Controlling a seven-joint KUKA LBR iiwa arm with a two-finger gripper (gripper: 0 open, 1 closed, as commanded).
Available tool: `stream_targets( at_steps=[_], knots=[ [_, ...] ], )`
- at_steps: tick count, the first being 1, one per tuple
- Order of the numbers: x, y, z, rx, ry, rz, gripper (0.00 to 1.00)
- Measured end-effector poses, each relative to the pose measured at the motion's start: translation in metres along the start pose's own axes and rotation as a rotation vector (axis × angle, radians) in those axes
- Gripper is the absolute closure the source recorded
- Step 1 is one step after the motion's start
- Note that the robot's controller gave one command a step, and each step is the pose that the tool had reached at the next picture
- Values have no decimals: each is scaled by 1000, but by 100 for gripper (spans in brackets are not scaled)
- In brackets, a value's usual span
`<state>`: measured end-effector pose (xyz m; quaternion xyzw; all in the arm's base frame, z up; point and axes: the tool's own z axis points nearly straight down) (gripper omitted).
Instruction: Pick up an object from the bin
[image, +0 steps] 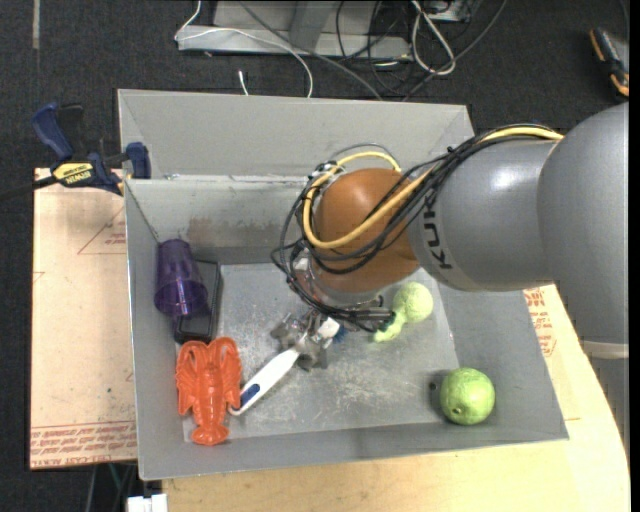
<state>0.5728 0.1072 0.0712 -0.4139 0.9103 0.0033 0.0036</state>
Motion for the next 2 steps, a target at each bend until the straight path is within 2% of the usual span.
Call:
stream_targets(
  at_steps=[2],
  knots=[
    [0, 1, -7, -2, 1, 2, 100]
  ],
)
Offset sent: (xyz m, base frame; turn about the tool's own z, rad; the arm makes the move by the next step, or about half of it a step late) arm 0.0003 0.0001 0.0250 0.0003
